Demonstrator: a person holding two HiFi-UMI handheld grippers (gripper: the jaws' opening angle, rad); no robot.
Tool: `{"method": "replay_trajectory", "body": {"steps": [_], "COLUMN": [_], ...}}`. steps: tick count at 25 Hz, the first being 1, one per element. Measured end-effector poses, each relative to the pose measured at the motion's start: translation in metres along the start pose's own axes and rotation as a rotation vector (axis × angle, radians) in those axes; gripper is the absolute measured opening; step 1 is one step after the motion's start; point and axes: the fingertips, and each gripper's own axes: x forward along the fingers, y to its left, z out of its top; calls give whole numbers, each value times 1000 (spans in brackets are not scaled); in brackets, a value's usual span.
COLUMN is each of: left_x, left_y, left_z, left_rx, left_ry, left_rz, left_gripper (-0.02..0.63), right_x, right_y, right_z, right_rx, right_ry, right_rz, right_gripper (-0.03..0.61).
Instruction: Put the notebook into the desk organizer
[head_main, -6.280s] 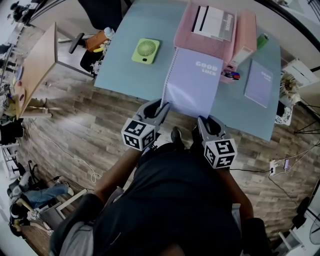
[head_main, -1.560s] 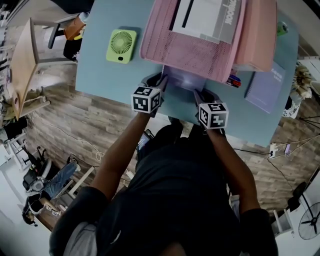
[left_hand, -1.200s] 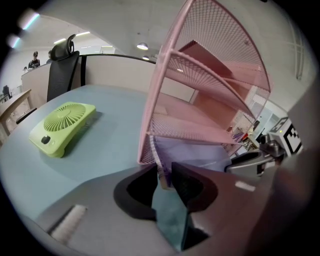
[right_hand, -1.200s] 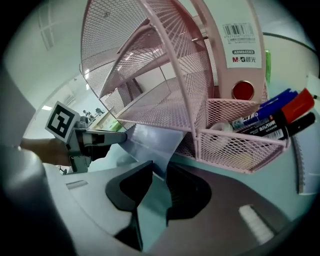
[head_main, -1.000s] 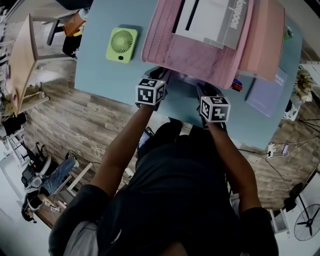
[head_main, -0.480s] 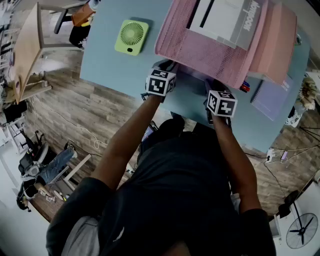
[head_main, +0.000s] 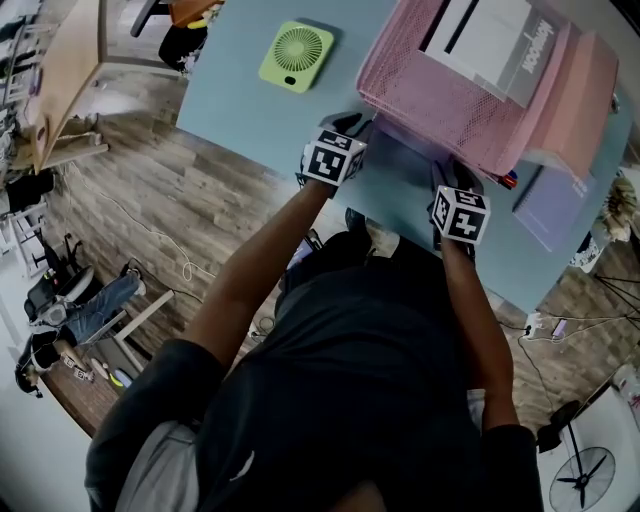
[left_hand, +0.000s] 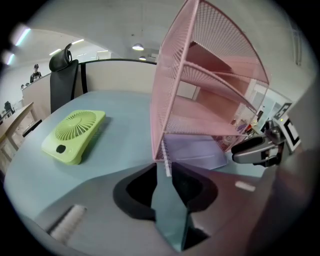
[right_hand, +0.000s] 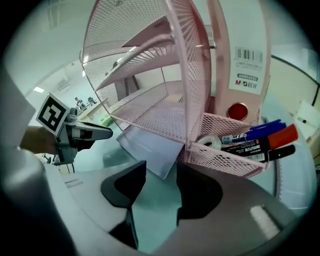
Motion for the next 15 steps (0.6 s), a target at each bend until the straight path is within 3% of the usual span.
{"method": "replay_trajectory", "body": {"steps": [9, 15], "left_x": [-52, -98], "left_y": [7, 4], "left_z": [10, 28], "left_rx": [21, 47], "left_ry": [-92, -194], "left_rz": [-9, -24], "left_gripper": [152, 152], "right_x": [-40, -86], "right_y": [17, 45], "right_z": [5, 30], "right_rx": [-42, -81], "right_ry": [-75, -221], "right_rz": [-5, 47], "right_gripper": [174, 173]}}
